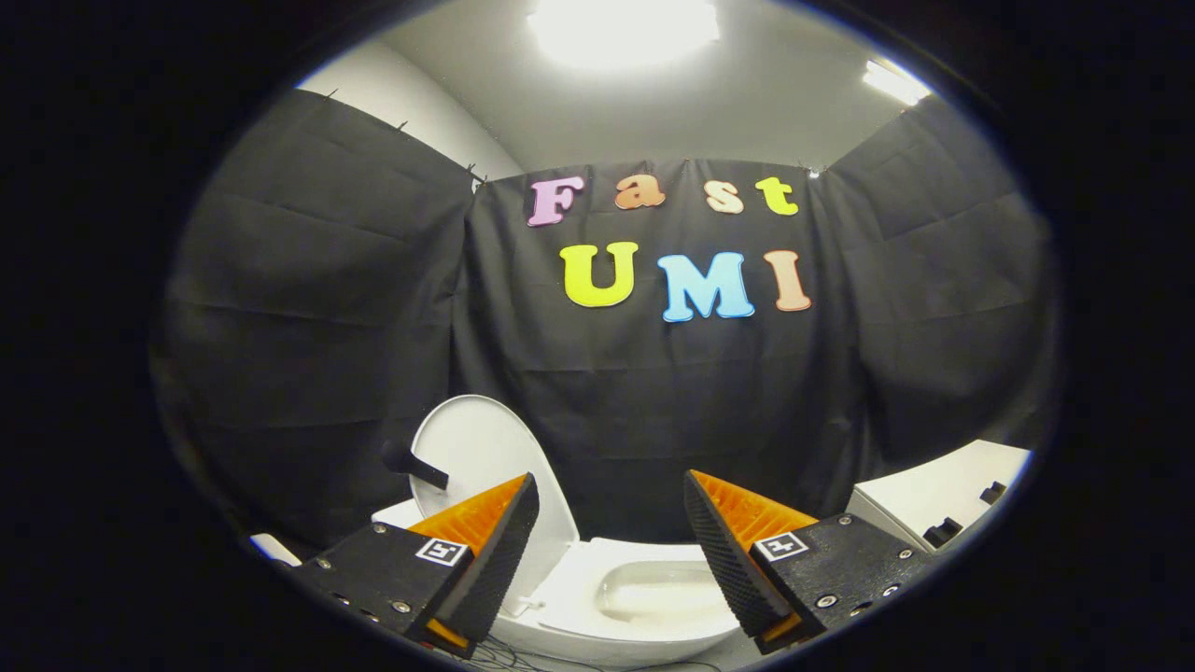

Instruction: Open the toilet lid.

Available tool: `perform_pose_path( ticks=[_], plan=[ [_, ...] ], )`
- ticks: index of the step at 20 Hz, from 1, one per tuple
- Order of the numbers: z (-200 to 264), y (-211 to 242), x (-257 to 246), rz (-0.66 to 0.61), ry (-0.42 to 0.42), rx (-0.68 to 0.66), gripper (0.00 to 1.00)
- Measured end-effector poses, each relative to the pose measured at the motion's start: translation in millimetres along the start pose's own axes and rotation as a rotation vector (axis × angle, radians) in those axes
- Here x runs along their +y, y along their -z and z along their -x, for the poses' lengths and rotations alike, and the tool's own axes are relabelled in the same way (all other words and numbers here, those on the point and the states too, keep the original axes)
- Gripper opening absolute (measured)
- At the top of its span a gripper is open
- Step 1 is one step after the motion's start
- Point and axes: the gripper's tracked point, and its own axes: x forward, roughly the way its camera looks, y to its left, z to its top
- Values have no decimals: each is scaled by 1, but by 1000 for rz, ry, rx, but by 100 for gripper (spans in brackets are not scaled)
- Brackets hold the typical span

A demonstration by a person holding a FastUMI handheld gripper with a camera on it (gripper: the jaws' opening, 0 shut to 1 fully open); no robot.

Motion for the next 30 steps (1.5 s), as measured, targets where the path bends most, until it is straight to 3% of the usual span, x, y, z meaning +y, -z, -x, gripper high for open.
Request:
perform_pose_path(
  ticks=[8,20,30],
  plan=[
    [18,49,-47,115,53,-2,96],
    [22,84,-71,2,114,6,97],
    [22,88,-69,11,119,17,97]
  ],
)
